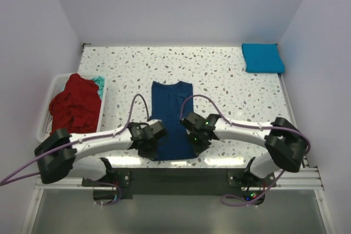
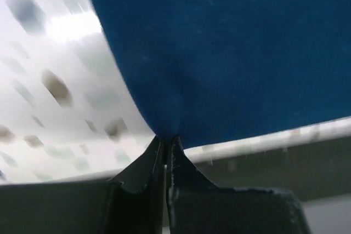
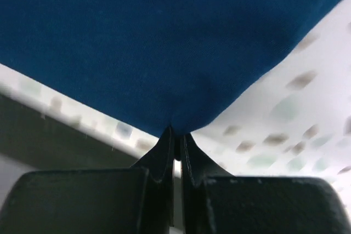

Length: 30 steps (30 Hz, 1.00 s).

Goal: Fold and stack the t-shirts
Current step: Fold the tshirt

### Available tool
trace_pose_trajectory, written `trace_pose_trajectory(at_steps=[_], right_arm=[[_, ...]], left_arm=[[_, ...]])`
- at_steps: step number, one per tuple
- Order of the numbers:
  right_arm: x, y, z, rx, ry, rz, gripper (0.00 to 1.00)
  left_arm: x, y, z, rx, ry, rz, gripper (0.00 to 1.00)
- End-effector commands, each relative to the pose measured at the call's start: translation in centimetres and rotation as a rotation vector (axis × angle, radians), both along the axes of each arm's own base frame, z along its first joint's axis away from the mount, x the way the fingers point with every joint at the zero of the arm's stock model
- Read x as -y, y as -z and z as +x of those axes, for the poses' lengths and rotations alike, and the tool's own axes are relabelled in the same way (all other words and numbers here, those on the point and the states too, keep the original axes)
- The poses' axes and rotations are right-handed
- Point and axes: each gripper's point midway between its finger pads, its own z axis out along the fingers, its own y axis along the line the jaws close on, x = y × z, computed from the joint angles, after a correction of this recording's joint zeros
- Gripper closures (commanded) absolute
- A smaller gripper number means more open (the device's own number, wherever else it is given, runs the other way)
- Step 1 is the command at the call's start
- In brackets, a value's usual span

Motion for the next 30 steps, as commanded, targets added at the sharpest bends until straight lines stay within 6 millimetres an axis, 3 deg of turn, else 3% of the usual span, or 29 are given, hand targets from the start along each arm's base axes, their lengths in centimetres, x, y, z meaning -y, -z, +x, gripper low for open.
trace_pose_trajectory(at_steps=[1,4,6,8,9,11,12,18,23,24,25,27,30], right_arm=[[3.6,-2.1,-7.1,-0.175,-0.068,-0.045,1.0],[4.5,-4.1,-9.3,-0.226,-0.051,0.008,1.0],[4.6,-5.8,-9.0,-0.2,-0.044,0.014,1.0],[5.7,-7.0,-7.5,-0.134,-0.044,-0.056,1.0],[4.9,-8.8,-6.0,-0.095,-0.029,-0.04,1.0],[4.9,-9.8,-4.6,-0.081,-0.029,-0.08,1.0],[4.0,-11.3,-3.1,-0.047,-0.009,-0.042,1.0],[1.7,-15.2,2.9,0.027,0.03,0.033,1.0],[-0.3,-16.6,6.6,0.052,0.021,0.067,1.0],[-1.0,-17.7,7.6,0.071,0.026,0.102,1.0],[-1.6,-17.1,8.3,0.057,0.023,0.095,1.0],[-2.4,-18.1,10.2,0.085,0.028,0.121,1.0],[-3.4,-17.8,13.1,0.113,0.047,0.131,1.0]], left_arm=[[-3.0,-1.4,-8.9,-0.168,0.001,0.048,1.0],[-1.9,-3.2,-11.4,-0.202,-0.028,-0.028,1.0],[-1.3,-5.4,-10.8,-0.177,-0.034,-0.046,1.0],[-1.1,-6.9,-7.8,-0.059,-0.056,-0.023,1.0],[-0.3,-8.4,-6.5,-0.028,-0.016,-0.046,1.0],[-0.4,-9.1,-3.8,-0.011,-0.066,-0.063,1.0],[0.2,-10.2,-2.3,0.03,-0.044,-0.095,1.0],[0.0,-13.8,4.9,0.153,-0.087,-0.146,1.0],[0.1,-15.4,9.6,0.211,-0.115,-0.217,1.0],[0.3,-15.6,10.5,0.217,-0.097,-0.221,1.0],[-0.1,-15.8,11.5,0.214,-0.114,-0.235,1.0],[0.0,-15.7,13.4,0.24,-0.118,-0.24,1.0],[-0.5,-15.0,16.2,0.252,-0.15,-0.267,1.0]])
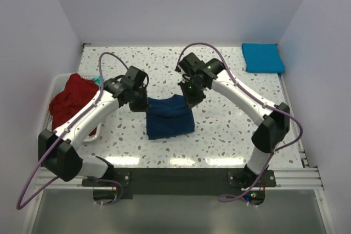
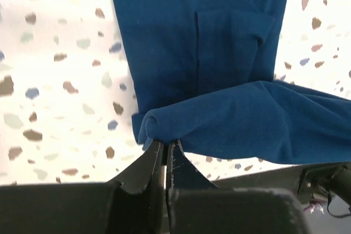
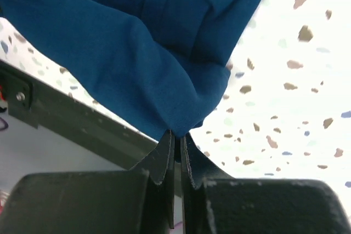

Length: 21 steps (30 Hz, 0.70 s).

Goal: Fold and stack the t-shirts
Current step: Fold the tshirt

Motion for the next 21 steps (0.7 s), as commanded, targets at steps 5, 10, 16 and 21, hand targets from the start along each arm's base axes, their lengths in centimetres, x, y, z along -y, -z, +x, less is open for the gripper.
trace_pose_trajectory(at_steps=[5,10,16,21], right_arm=[[-1.1,1.2,6.7,0.041,0.045,0.036,1.0],[-0.8,4.4,10.3,0.028,0.117,0.057,1.0],[0.0,8.6,13.8,0.03,0.185,0.062,1.0],[-0.4,9.8,15.3,0.047,0.181,0.098,0.98]], left_arm=[[0.8,0.3,8.0,0.131,0.048,-0.074,1.0],[0.0,4.1,12.0,0.121,0.009,-0.042,1.0],[-0.9,8.2,14.8,0.102,-0.034,-0.026,1.0],[-1.6,8.7,14.7,0.131,-0.08,-0.03,1.0]])
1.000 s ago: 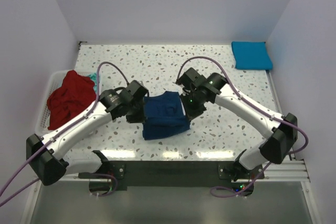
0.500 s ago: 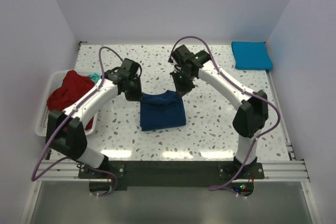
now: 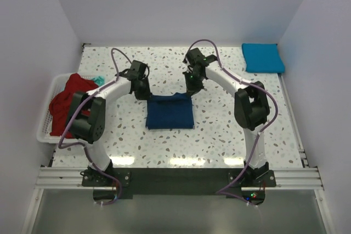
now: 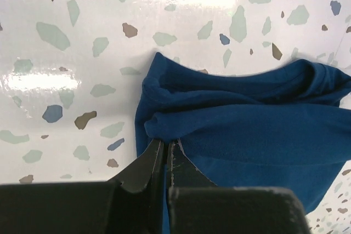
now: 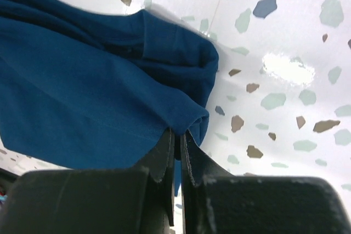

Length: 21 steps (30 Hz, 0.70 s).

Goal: Fold and stack the t-shirts
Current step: Fold the tshirt

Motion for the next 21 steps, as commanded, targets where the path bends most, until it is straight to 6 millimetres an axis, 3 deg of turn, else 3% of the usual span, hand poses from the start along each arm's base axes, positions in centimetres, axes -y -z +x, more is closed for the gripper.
trace_pose_trajectory(at_steps=[1,3,4,8,10,11,14,16,17,19,21], right_arm=[[-1.1,-0.8,2.1,0.078,-0.01,0.065,0.98],[-1.1,-0.7,2.3,0.08,-0.005,0.066,0.94],[-0.9,-0.1,2.5,0.077,0.009,0.053,0.86],[0.5,0.9,2.4,0.06,0.069,0.026,0.75],[0.4,-0.1,3.0,0.11,0.085,0.056,0.69],[0.6,-1.5,3.0,0.149,0.092,0.073,0.66],[0.9,-4.4,3.6,0.244,0.101,0.119,0.55],[0.6,-5.8,4.2,0.297,0.093,0.181,0.5],[1.0,-5.0,3.7,0.281,0.097,0.196,0.49],[-0.5,-6.6,3.6,0.302,0.047,0.337,0.48],[-1.8,-6.4,2.0,0.262,-0.025,0.438,0.48]], left_arm=[[-0.6,-2.0,1.9,0.132,-0.028,-0.017,1.0],[-0.8,-1.9,1.8,0.157,-0.035,-0.019,1.0],[-0.8,-1.7,1.9,0.164,-0.038,-0.02,1.0],[-1.9,-0.2,2.2,0.15,-0.062,0.033,0.97],[-2.6,-0.4,2.2,0.157,-0.089,0.063,0.93],[-2.8,-1.3,2.1,0.178,-0.102,0.059,0.92],[-3.5,-3.6,1.9,0.246,-0.133,0.063,0.79],[-3.8,-4.2,1.4,0.262,-0.136,0.064,0.62],[-3.8,-5.1,1.2,0.284,-0.14,0.052,0.57],[-3.8,-5.0,0.1,0.278,-0.132,0.036,0.48],[-3.1,-6.3,-0.7,0.311,-0.107,-0.017,0.44]])
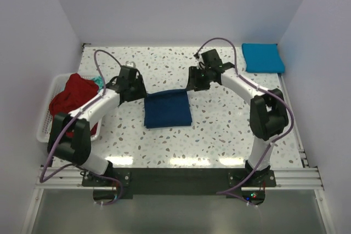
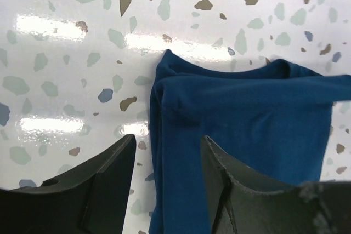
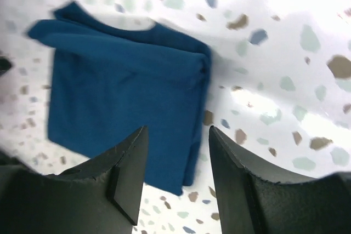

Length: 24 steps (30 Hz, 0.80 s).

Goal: Fold and stack the t-shirts
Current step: Fold the tshirt

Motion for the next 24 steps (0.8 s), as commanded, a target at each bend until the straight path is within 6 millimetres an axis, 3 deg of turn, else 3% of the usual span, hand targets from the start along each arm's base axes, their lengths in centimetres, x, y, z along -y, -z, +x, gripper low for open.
trace_pose_trajectory(at_steps=[1,2,6,9,10,11,13,14,19,20,24], right_arm=[[-3.9,-4.9,0.5,0.141,-0.147,0.276,0.48],[-4.3,-4.2,-0.3,0.116,-0.173,0.31,0.48],[-6.7,-3.2,-1.5,0.07,-0.267,0.474,0.48],[-8.3,-2.9,-1.0,0.049,-0.3,0.58,0.48],[-8.7,-3.0,-0.6,0.054,-0.298,0.606,0.49],[-9.0,-2.1,0.0,0.036,-0.296,0.613,0.49],[-9.2,-1.9,1.2,0.043,-0.286,0.625,0.49],[-9.2,-0.7,1.8,0.027,-0.27,0.623,0.49],[-8.8,1.2,5.0,0.029,-0.216,0.627,0.48],[-8.6,1.5,5.5,0.03,-0.197,0.627,0.48],[-7.7,2.3,7.3,0.029,-0.125,0.644,0.48]], left_arm=[[0.6,-2.2,-0.3,0.113,0.037,-0.062,0.44],[1.7,-3.1,-0.8,0.147,0.088,-0.081,0.44],[5.7,-3.1,-2.0,0.193,0.252,-0.118,0.49],[7.5,-2.9,-1.0,0.235,0.287,-0.191,0.61],[8.0,-3.7,0.1,0.285,0.286,-0.21,0.63],[8.0,-2.7,0.8,0.268,0.278,-0.212,0.67],[8.1,-2.8,2.5,0.278,0.265,-0.234,0.71],[7.8,-2.1,3.8,0.269,0.248,-0.247,0.74],[6.7,0.7,7.1,0.226,0.214,-0.218,0.77],[6.2,2.2,7.5,0.193,0.201,-0.205,0.78],[4.6,3.7,8.7,0.152,0.139,-0.214,0.79]])
